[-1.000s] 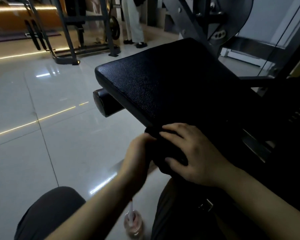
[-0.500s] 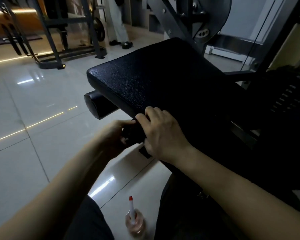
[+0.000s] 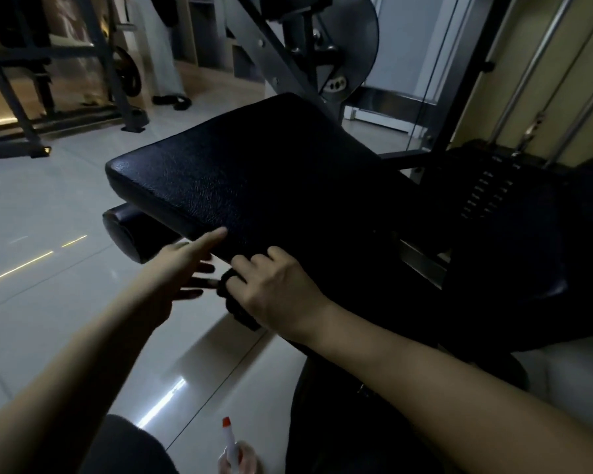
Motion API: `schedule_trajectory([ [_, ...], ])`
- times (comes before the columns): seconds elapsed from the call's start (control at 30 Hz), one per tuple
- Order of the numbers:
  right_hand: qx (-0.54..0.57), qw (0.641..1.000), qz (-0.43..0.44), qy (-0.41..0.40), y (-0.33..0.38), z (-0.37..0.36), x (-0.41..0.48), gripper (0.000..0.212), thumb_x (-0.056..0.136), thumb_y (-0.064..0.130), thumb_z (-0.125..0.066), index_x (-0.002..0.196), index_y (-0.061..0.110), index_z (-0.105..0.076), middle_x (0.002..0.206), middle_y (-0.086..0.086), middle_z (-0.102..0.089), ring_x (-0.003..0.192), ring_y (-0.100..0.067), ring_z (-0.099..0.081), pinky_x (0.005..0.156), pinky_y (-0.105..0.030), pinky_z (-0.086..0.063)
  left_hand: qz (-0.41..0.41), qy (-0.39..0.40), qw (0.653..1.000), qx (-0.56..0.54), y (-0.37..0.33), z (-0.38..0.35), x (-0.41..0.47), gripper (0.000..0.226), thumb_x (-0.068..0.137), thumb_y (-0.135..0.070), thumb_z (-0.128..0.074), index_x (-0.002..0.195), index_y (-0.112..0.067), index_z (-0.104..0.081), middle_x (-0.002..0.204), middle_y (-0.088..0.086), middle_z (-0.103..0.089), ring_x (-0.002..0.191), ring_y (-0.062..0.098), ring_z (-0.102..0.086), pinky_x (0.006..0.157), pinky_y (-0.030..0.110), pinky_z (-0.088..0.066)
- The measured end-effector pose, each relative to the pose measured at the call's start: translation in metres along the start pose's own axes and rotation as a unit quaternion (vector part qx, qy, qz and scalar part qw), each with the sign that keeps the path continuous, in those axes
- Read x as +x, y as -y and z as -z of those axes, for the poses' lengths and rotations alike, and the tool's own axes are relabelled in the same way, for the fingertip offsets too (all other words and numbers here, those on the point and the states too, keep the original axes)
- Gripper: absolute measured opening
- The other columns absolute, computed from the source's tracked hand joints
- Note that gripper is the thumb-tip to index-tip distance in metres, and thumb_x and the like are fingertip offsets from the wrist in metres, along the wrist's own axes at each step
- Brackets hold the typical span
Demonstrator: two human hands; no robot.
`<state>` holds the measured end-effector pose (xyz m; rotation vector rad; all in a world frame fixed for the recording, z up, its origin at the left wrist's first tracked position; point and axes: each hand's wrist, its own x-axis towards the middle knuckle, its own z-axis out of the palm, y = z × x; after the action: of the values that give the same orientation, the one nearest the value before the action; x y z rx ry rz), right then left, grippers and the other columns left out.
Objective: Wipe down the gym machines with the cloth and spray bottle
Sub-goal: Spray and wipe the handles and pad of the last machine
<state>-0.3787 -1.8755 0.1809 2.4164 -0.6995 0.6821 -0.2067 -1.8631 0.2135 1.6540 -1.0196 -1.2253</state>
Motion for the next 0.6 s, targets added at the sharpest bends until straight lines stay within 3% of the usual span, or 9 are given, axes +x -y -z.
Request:
schedule_trajectory([
  [0.07,-0.003,1.0,-0.023,0.02,0.0,0.015,-0.021,0.022,0.091,0.01,-0.049,0.073,0.014,-0.062,0.077,-0.008,-0.057,0.056,-0.026,-0.052,0.057,-0.034,-0.032,-0.034,-0.051,0.998,-0.017,0.001,-0.01,0.006,0.065,0.077,-0.07,-0.069,0.12,-0.021,-0.063,0.108,0.008,-0.069,0.09,0.025,-0.073,0.081,0.038,-0.054],
  [0.13,0.0,0.994,-0.054,0.096,-0.005,0.033,-0.058,0.007,0.083,0.013,-0.062,0.077,0.017,-0.061,0.082,-0.006,-0.059,0.058,-0.024,-0.055,0.054,-0.033,-0.038,-0.046,-0.045,0.996,-0.056,0.003,-0.018,0.011,0.067,0.078,-0.069,-0.069,0.126,-0.024,-0.061,0.112,0.003,-0.07,0.093,0.023,-0.071,0.078,0.037,-0.053],
  [0.27,0.008,0.968,-0.142,0.205,-0.011,0.065,-0.117,0.028,0.067,0.033,-0.082,0.083,0.021,-0.062,0.087,-0.001,-0.059,0.057,-0.018,-0.06,0.046,-0.029,-0.042,-0.064,-0.049,0.993,-0.087,0.005,-0.018,0.019,0.059,0.081,-0.062,-0.072,0.125,-0.023,-0.063,0.11,-0.005,-0.072,0.097,0.023,-0.067,0.079,0.036,-0.051],
  [0.37,-0.015,0.972,-0.152,0.18,-0.005,0.063,-0.094,0.033,0.066,0.036,-0.084,0.085,0.02,-0.063,0.086,-0.002,-0.059,0.054,-0.018,-0.061,0.042,-0.028,-0.042,-0.066,-0.043,0.992,-0.094,0.006,-0.018,0.02,0.051,0.082,-0.058,-0.072,0.117,-0.021,-0.067,0.103,-0.004,-0.074,0.096,0.024,-0.067,0.085,0.039,-0.049],
  [0.47,-0.032,0.98,-0.148,0.132,0.011,0.035,-0.036,0.013,0.081,0.029,-0.07,0.086,0.018,-0.064,0.084,-0.005,-0.06,0.053,-0.02,-0.06,0.042,-0.028,-0.039,-0.074,-0.041,0.991,-0.1,0.005,-0.017,0.02,0.05,0.082,-0.056,-0.073,0.114,-0.018,-0.07,0.101,-0.001,-0.075,0.094,0.024,-0.068,0.078,0.036,-0.049],
  [0.6,-0.084,0.97,-0.152,0.173,0.021,0.014,-0.018,0.019,0.074,0.027,-0.08,0.081,0.018,-0.064,0.079,-0.004,-0.06,0.046,-0.017,-0.057,0.042,-0.024,-0.034,-0.093,-0.055,0.988,-0.107,0.007,-0.017,0.019,0.051,0.081,-0.055,-0.074,0.114,-0.016,-0.071,0.101,0.001,-0.075,0.091,0.023,-0.069,0.078,0.034,-0.048],
])
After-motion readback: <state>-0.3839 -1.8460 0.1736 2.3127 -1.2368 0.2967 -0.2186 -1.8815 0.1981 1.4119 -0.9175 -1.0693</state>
